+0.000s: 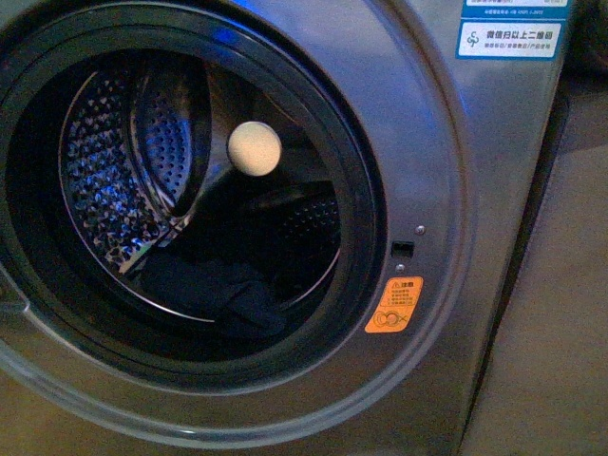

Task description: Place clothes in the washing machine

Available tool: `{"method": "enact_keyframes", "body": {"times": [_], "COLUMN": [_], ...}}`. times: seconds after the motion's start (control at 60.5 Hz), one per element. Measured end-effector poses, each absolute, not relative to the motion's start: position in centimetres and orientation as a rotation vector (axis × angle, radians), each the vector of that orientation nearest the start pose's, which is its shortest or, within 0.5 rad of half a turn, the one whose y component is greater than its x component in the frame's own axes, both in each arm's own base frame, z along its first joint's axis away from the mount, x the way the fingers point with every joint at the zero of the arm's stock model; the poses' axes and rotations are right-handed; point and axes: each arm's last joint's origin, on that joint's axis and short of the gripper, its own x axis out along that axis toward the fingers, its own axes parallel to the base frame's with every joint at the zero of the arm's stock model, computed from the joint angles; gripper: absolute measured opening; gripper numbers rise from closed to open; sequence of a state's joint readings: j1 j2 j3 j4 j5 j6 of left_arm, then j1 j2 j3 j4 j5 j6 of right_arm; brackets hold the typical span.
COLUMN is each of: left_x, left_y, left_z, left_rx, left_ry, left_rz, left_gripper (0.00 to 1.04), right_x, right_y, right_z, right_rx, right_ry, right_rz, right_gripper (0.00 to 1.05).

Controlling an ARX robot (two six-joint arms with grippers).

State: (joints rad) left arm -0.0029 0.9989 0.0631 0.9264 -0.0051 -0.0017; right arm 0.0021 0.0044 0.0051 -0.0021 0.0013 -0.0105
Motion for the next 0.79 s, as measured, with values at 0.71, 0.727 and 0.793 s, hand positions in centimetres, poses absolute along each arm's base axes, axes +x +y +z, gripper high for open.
{"method": "enact_keyframes", "body": {"times": [0.71, 0.727, 0.793], "left_x": [12.7, 12.6, 12.4], "left_y": [0.0, 0.0, 0.0], "left_z": [17.2, 17.2, 17.2], "left_rx": [-0.002, -0.002, -0.002], "left_ry": [-0.019, -0.019, -0.019], "left_rz": [-0.002, -0.002, -0.003], "left_gripper": [0.04, 0.04, 0.04], "right_x": [9.8, 9.8, 9.8], "right_y": [0.0, 0.0, 0.0], "right_z": [16.5, 16.5, 16.5], "right_rx": [-0.01, -0.01, -0.01], "right_ry": [0.001, 0.001, 0.001], "right_rz": [0.001, 0.001, 0.001], "right_gripper": [0.02, 0.02, 0.02]}}
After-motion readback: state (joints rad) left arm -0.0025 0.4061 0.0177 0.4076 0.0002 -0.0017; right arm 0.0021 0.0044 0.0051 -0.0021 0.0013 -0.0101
